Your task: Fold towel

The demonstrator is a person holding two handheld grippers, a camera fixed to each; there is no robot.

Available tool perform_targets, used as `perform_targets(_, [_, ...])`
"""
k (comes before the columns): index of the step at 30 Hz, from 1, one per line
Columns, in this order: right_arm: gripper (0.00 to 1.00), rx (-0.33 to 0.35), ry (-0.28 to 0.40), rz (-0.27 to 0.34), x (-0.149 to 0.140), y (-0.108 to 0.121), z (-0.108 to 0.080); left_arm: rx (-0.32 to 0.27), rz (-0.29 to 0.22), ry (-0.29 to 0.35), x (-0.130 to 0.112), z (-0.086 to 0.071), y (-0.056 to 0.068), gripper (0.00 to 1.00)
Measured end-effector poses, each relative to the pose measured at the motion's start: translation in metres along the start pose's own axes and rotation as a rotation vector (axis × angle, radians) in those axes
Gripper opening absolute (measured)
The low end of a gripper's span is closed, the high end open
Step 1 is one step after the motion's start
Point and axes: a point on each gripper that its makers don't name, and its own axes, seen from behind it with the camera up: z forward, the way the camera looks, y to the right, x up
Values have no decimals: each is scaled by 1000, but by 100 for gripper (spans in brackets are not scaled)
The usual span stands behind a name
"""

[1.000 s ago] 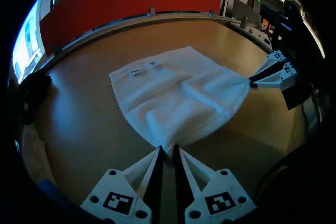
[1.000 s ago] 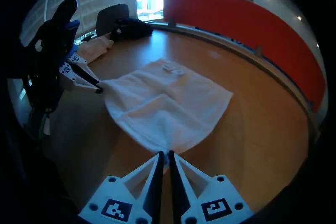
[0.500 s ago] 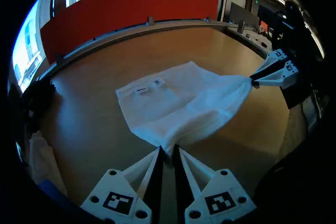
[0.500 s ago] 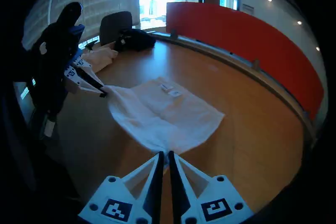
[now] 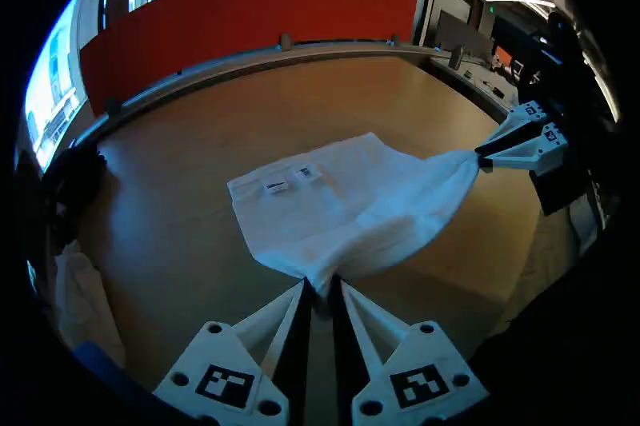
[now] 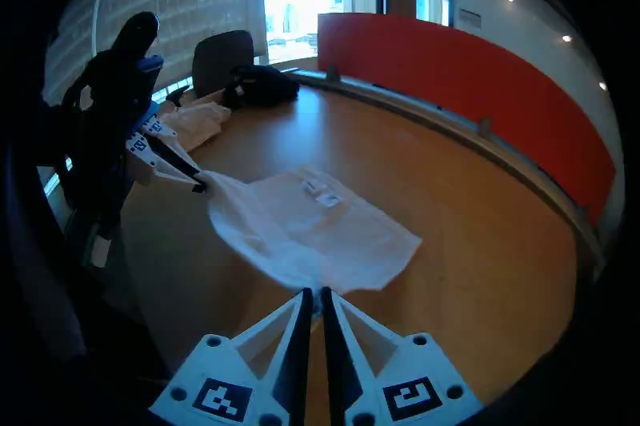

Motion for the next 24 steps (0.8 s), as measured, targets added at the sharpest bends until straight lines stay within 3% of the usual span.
perform_targets(24, [10,22,-2,-14,5,-11,-30,-46,-67,-35,-13,-28,25,16])
